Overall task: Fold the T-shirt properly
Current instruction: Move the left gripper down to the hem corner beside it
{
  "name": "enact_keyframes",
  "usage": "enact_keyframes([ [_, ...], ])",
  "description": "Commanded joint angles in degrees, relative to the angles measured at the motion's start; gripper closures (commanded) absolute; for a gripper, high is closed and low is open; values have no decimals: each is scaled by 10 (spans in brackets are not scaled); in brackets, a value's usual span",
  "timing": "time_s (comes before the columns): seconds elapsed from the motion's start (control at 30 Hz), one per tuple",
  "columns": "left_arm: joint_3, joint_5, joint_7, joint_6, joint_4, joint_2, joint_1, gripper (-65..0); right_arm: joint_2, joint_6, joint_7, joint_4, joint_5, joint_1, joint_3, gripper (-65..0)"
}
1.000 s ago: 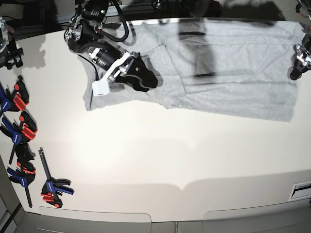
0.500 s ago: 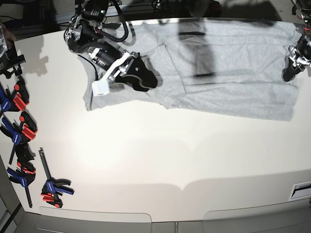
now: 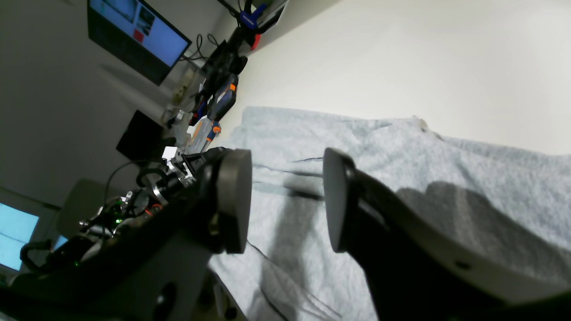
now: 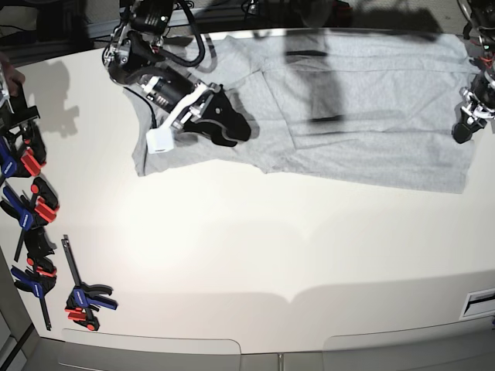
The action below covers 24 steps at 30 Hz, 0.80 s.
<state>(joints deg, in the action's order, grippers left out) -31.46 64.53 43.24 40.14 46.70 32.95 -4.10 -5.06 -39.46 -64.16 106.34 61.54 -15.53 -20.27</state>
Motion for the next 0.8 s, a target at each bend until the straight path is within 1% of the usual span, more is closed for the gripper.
enact_keyframes([
  [0.0, 0, -2, -1, -1, 4, 10, 4, -199, 0, -5, 12, 11, 15, 5, 1, -248],
  [0.07, 0, 0, -1, -1, 4, 7, 6, -190, 0, -5, 12, 11, 15, 5, 1, -248],
  [0.1, 0, 0, -1, -1, 4, 5, 6, -164, 0, -5, 12, 11, 15, 5, 1, -248],
  [0.13, 0, 0, -2, -1, 4, 4, 6, -120, 0, -5, 12, 11, 15, 5, 1, -248],
  [0.2, 0, 0, -10, -1, 4, 1, 4, 0, 0, -5, 12, 11, 15, 5, 1, -248],
  [0.37, 0, 0, -22, -1, 14, 2, 3, 0, 0, -5, 16, 11, 15, 5, 1, -248],
  [0.5, 0, 0, -17, -1, 58, -3, 0, 0, 0, -5, 25, 11, 15, 6, 1, -242],
  [0.6, 0, 0, -13, -1, 120, -16, -22, 0, 0, -5, 25, 11, 15, 6, 0, -235],
  [0.7, 0, -2, -13, -1, 203, -37, -57, 0, 0, -5, 26, 12, 15, 6, 0, -235],
  [0.77, 0, -20, -13, -1, 268, -56, -84, 0, 0, -5, 26, 17, 15, 6, -5, -235],
])
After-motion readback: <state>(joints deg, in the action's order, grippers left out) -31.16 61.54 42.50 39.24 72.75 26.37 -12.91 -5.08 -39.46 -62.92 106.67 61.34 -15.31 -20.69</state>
